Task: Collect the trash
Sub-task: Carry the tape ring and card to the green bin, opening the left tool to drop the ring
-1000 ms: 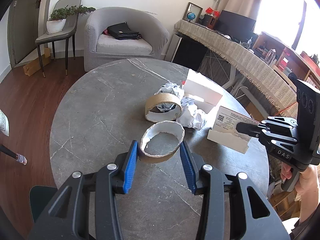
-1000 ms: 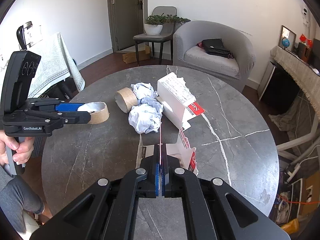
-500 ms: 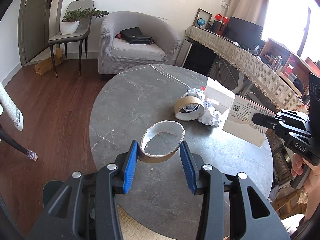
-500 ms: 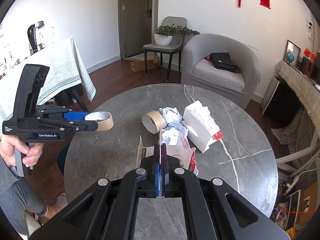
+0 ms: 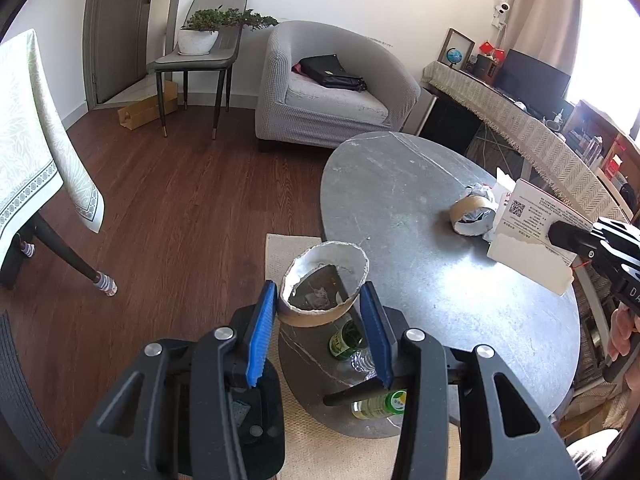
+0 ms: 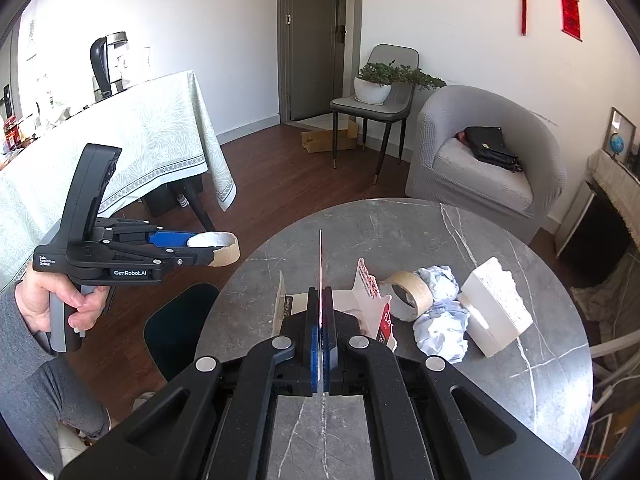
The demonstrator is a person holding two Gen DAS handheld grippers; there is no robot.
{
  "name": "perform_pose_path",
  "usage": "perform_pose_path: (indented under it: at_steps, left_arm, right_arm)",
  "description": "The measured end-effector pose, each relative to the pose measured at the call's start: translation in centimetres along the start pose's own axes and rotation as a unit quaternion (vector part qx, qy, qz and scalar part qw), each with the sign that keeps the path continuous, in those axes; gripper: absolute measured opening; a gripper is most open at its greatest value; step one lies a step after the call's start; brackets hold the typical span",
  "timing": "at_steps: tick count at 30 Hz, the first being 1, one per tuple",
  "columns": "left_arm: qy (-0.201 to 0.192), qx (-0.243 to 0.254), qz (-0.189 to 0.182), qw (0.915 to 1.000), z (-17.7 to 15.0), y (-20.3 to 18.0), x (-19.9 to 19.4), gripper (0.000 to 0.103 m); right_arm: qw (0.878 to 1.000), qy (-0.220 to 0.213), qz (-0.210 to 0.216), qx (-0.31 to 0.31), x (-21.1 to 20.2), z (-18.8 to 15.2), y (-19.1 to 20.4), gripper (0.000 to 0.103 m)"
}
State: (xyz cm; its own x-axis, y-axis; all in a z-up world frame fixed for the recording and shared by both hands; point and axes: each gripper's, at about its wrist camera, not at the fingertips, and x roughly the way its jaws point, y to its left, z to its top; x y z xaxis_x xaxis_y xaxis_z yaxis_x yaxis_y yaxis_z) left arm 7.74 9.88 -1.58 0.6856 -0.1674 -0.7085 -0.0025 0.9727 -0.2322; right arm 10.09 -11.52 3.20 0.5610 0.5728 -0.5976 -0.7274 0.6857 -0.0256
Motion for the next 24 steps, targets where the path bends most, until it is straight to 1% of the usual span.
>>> perform_pose_path:
  at_steps: [4,10,14,19,24]
  left_arm:
    - [0.004,-0.005,0.012,0.9999,-0.6,1.7,-0.4,0.045]
    - [0.029,-0.022,0.032,0.9988,-2.4,4.8,0.1,0.045]
    - [0.045,-0.029,0.040,0.9978,-3.5,6.1,0.5,0.045]
    - [0.072,-0.026,0.056,0.9954,-4.9,7.4,1.1,0.045]
    - [0.113,-0.018,0.070,0.9910,-6.1,8.9,1.6,0.045]
  right_arm:
    - [1.000,-0.002,0.018,-0.011,1.2,1.3,2.1,0.001]
    - [0.999,0.003,0.048,-0.022,3.2,2.4,5.3,0.001]
    - [0.997,0.013,0.071,-0.024,5.0,3.1,7.5,0.001]
    - [0.996,0.026,0.083,-0.033,7.0,3.6,9.7,0.001]
    - [0.994,0.044,0.090,-0.040,8.7,3.8,11.1,0.001]
